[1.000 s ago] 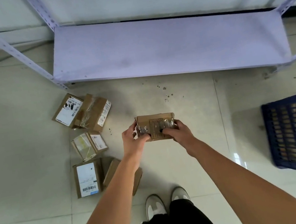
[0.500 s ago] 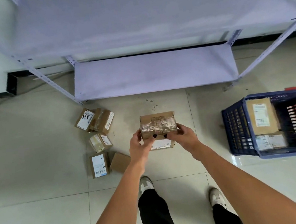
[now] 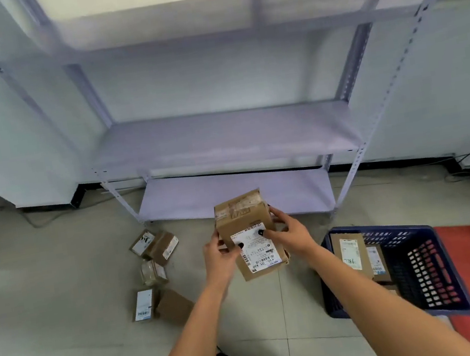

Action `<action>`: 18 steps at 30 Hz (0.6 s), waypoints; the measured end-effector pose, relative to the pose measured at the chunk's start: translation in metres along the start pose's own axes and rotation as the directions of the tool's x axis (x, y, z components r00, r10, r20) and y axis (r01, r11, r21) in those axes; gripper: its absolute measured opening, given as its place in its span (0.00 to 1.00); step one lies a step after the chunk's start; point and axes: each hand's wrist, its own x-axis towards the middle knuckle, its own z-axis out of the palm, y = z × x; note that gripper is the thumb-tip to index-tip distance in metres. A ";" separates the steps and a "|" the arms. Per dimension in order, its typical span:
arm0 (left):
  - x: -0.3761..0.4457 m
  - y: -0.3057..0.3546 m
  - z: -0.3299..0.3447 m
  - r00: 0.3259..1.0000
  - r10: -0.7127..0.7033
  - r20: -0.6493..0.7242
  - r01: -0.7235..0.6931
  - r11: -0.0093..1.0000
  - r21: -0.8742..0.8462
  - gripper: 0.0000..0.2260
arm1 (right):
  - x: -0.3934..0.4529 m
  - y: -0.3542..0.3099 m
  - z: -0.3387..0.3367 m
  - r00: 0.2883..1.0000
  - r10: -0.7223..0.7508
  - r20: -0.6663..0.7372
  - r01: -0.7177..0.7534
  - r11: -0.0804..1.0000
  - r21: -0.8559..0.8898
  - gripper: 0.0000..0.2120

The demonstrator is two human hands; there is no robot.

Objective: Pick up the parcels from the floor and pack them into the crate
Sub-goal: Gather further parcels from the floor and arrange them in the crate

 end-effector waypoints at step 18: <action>-0.073 0.031 0.132 0.940 0.061 0.336 -0.052 0.998 -0.033 0.33 | -0.083 0.080 -0.110 0.943 0.252 -0.216 -0.181 0.936 0.302 0.30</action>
